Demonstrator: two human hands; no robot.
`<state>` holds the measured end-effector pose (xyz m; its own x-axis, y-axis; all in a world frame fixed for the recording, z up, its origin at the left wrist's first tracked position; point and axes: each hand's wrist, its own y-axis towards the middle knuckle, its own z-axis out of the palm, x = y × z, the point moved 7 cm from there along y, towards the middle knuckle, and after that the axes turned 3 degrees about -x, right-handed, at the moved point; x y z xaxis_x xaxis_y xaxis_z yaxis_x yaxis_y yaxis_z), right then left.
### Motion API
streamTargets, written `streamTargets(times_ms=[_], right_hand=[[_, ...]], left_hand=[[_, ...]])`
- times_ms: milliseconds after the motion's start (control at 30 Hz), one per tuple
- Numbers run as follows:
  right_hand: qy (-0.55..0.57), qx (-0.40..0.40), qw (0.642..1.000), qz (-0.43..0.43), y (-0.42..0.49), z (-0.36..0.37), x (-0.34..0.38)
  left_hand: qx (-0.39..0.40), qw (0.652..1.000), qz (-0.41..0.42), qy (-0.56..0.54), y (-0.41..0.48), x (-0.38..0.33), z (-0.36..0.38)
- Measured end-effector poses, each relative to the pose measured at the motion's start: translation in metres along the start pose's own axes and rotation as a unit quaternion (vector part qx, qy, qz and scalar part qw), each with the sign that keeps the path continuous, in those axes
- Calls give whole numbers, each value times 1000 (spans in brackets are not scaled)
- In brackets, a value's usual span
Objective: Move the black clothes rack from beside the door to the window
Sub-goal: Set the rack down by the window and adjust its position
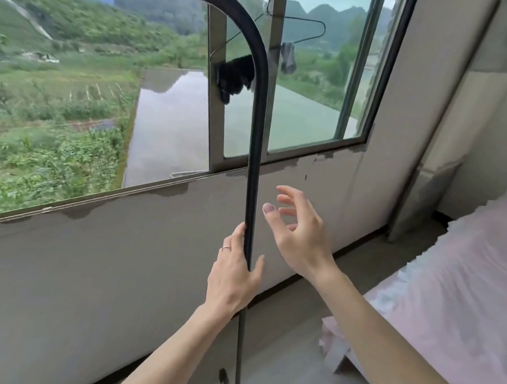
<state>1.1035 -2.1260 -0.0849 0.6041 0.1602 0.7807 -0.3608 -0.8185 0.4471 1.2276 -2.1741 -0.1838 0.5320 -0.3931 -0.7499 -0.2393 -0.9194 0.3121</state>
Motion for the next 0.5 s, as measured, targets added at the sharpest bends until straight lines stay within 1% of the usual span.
streamTargets(times_ms=[67, 133, 200, 267, 333, 367, 433, 467, 500], right_hand=[[48, 27, 998, 1, 25, 5, -3], [92, 69, 993, -16, 47, 13, -4], [160, 119, 979, -32, 62, 27, -5], [248, 177, 951, -40, 68, 46, -5], [326, 251, 911, -37, 75, 65, -5], [351, 283, 892, -36, 76, 71, -6], [379, 317, 868, -52, 82, 80, -7], [393, 341, 852, -58, 82, 85, -10], [406, 368, 834, -66, 82, 87, -10]], left_hand=[[-11, 1000, -20, -15, 9, 4, 14], [-27, 999, -37, -30, 17, 8, 28], [-50, 995, -58, -57, 22, 16, 38], [-76, 991, -82, -79, 19, 23, 46], [-117, 985, -103, -77, 19, 28, 49], [-140, 981, -118, -70, 17, 30, 50], [-179, 972, -143, -49, 18, 33, 54], [-212, 964, -157, -36, 14, 35, 59], [-260, 950, -169, -26, 10, 31, 63]])
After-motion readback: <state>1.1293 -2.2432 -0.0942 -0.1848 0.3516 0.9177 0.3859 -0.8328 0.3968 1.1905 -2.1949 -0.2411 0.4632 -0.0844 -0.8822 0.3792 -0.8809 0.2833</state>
